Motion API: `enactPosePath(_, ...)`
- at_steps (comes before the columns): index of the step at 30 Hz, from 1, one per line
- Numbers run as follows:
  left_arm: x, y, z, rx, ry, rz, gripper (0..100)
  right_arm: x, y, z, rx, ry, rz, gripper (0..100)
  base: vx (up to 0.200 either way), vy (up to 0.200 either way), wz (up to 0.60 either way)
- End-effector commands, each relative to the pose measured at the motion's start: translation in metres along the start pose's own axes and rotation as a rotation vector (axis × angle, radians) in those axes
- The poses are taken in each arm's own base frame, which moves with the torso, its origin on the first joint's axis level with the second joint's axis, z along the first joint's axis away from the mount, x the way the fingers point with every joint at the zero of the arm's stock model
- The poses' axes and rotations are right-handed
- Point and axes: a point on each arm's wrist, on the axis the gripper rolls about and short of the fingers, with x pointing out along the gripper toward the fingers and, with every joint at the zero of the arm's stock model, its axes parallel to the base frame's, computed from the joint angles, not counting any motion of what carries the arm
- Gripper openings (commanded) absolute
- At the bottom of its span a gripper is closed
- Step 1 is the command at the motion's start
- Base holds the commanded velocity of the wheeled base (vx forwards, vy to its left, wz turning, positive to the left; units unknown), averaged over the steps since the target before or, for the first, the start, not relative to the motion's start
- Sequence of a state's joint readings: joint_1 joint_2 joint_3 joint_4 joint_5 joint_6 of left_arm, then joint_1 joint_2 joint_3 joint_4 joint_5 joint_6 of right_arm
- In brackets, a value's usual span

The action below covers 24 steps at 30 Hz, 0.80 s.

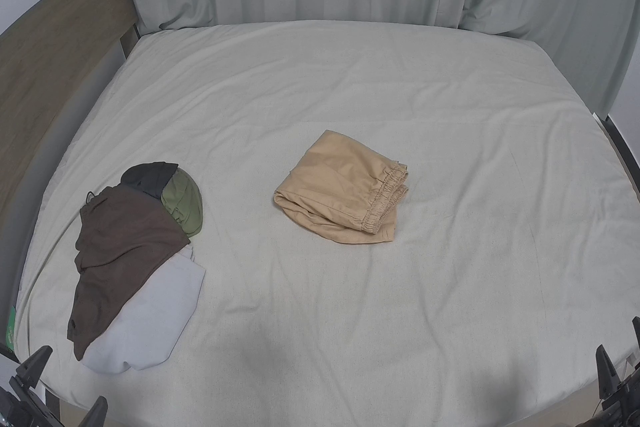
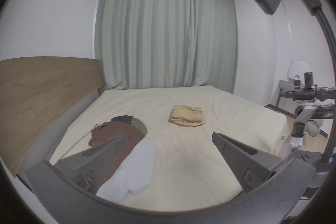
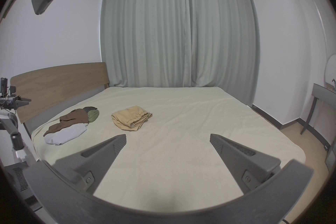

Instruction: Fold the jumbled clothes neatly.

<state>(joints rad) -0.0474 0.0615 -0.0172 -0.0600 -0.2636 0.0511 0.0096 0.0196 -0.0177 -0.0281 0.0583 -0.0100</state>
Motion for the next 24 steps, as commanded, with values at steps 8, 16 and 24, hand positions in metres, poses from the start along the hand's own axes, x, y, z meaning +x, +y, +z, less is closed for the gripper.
enactPosePath(8, -0.0046, 0.0035, -0.0134, -0.038, 0.042, 0.336, 100, 0.0003, -0.0008, -0.0077, 0.014, 0.032, -0.055, 100, 0.000, 0.000, 0.00)
enactPosePath(16, -0.0044, 0.0032, -0.0121, -0.042, 0.026, 0.317, 100, 0.0003, -0.0008, -0.0080, 0.005, 0.036, -0.055, 100, 0.000, 0.000, 0.00)
enactPosePath(24, -0.0044, 0.0032, -0.0121, -0.043, 0.025, 0.317, 100, 0.0003, -0.0008, -0.0080, 0.010, 0.036, -0.057, 100, 0.000, 0.000, 0.00)
